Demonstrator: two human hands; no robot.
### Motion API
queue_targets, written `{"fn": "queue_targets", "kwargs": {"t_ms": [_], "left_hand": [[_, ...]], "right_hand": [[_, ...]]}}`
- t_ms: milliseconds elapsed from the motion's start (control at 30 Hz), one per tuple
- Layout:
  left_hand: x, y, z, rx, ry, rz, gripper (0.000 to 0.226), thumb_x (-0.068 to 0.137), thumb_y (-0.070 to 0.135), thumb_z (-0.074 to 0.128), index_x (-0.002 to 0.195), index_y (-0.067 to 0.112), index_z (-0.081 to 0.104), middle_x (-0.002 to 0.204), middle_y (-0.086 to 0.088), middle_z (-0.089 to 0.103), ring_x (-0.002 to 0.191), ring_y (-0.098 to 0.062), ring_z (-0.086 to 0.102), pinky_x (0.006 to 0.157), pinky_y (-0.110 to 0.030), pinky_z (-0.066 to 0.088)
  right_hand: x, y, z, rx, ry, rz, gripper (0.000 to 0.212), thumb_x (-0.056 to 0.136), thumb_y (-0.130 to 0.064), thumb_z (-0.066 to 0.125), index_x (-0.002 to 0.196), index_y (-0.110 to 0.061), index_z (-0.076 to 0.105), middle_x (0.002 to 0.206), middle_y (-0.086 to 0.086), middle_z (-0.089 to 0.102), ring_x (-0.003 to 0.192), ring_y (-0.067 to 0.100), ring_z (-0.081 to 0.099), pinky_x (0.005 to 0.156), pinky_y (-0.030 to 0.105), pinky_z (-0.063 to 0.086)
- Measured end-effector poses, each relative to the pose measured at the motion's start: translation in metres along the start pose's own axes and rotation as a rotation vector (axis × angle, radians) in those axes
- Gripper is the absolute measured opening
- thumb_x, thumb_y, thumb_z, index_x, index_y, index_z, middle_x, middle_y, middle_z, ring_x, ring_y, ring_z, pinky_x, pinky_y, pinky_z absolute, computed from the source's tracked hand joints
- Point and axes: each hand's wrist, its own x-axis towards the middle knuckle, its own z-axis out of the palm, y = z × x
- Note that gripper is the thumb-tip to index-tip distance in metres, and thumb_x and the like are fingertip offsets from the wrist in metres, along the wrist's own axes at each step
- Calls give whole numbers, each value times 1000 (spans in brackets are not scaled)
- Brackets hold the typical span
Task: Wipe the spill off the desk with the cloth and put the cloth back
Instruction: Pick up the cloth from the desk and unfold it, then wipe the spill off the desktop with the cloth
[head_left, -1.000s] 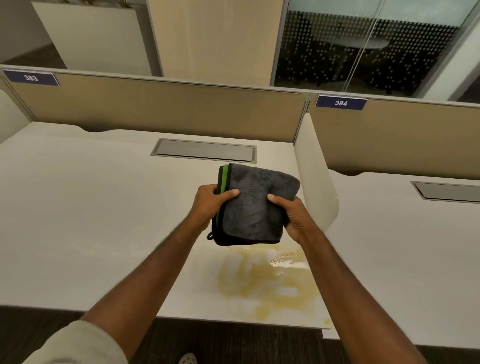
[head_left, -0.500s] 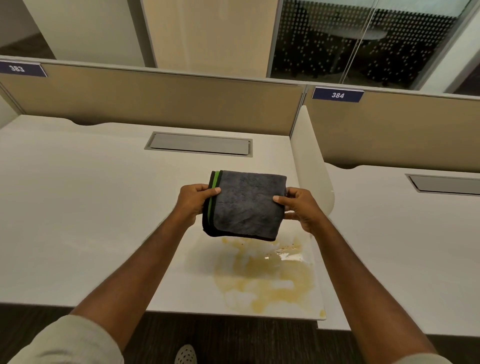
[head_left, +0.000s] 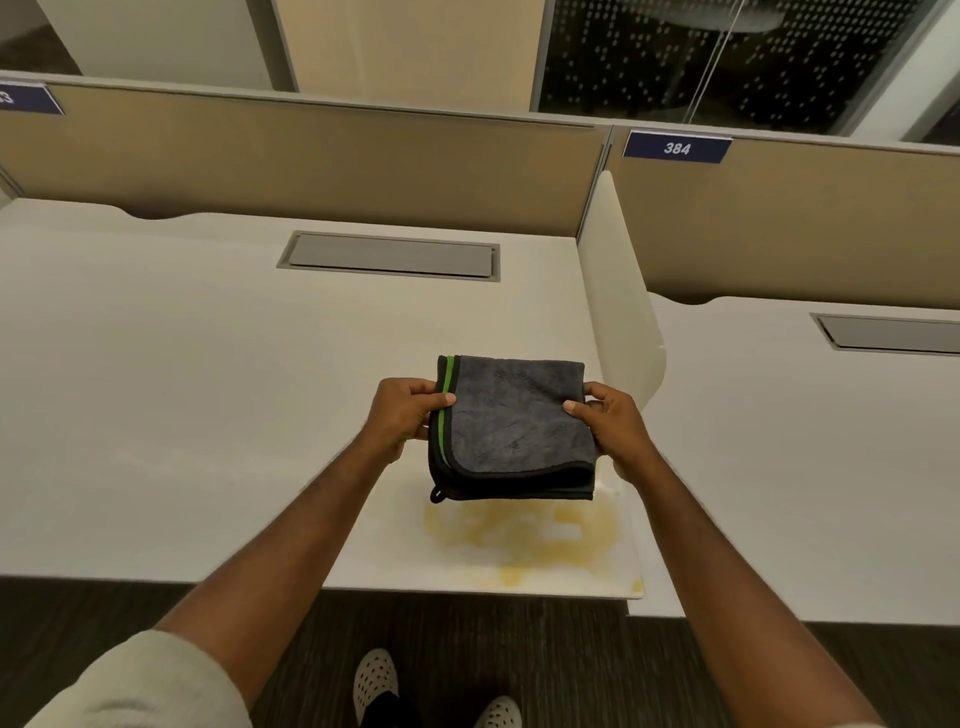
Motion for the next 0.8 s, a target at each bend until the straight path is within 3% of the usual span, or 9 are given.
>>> {"fn": "queue_targets", "kwargs": {"t_ms": [233, 367, 500, 567, 667, 733, 800], "left_hand": [[-2, -42, 33, 35, -1, -82, 16, 87, 8, 76, 103, 2, 75, 82, -7, 75, 62, -14, 72, 49, -25, 56], [0, -59, 48, 89, 10, -117, 23, 87, 7, 77, 107, -2, 73, 91, -15, 75, 71, -22, 72, 49, -27, 58], [4, -70, 58, 168, 23, -117, 28, 86, 9, 78, 110, -5, 74, 101, -20, 76, 83, -30, 74, 59, -34, 62], [7, -72, 62, 200, 32, -108, 28, 85, 11, 79, 109, -3, 74, 102, -20, 76, 81, -28, 74, 57, -33, 62], [7, -72, 64, 265, 50, -85, 32, 87, 15, 78, 115, 1, 74, 103, -14, 76, 80, -27, 75, 63, -37, 64], [5, -72, 63, 330, 93, -31, 27, 90, 20, 74, 113, 6, 76, 94, -8, 78, 70, -19, 75, 61, -33, 63], [2, -74, 56, 477, 181, 114, 22, 94, 25, 68, 110, 12, 76, 95, -2, 78, 72, -13, 74, 67, -31, 61]], "right_hand": [[-8, 45, -11, -102, 82, 84, 16, 95, -11, 69, 111, -9, 73, 85, 14, 75, 74, 27, 72, 53, 32, 56], [-9, 68, -13, -190, 136, 121, 15, 93, -11, 71, 108, -12, 73, 84, 11, 74, 79, 29, 72, 49, 30, 55], [-7, 82, -9, -313, 179, 135, 21, 93, -17, 72, 113, -11, 72, 95, 13, 75, 89, 32, 72, 73, 44, 62], [-6, 83, -8, -377, 202, 137, 24, 93, -20, 72, 116, -12, 71, 95, 11, 75, 90, 28, 71, 78, 39, 59], [-9, 80, -8, -437, 230, 137, 28, 94, -21, 69, 122, -16, 69, 94, 4, 74, 86, 21, 68, 75, 31, 53], [-14, 78, -9, -513, 272, 139, 31, 97, -23, 65, 128, -18, 66, 102, 4, 74, 91, 21, 68, 79, 33, 55], [-19, 78, -7, -658, 335, 64, 34, 101, -25, 59, 134, -17, 62, 119, 6, 70, 105, 25, 65, 86, 39, 55]]}}
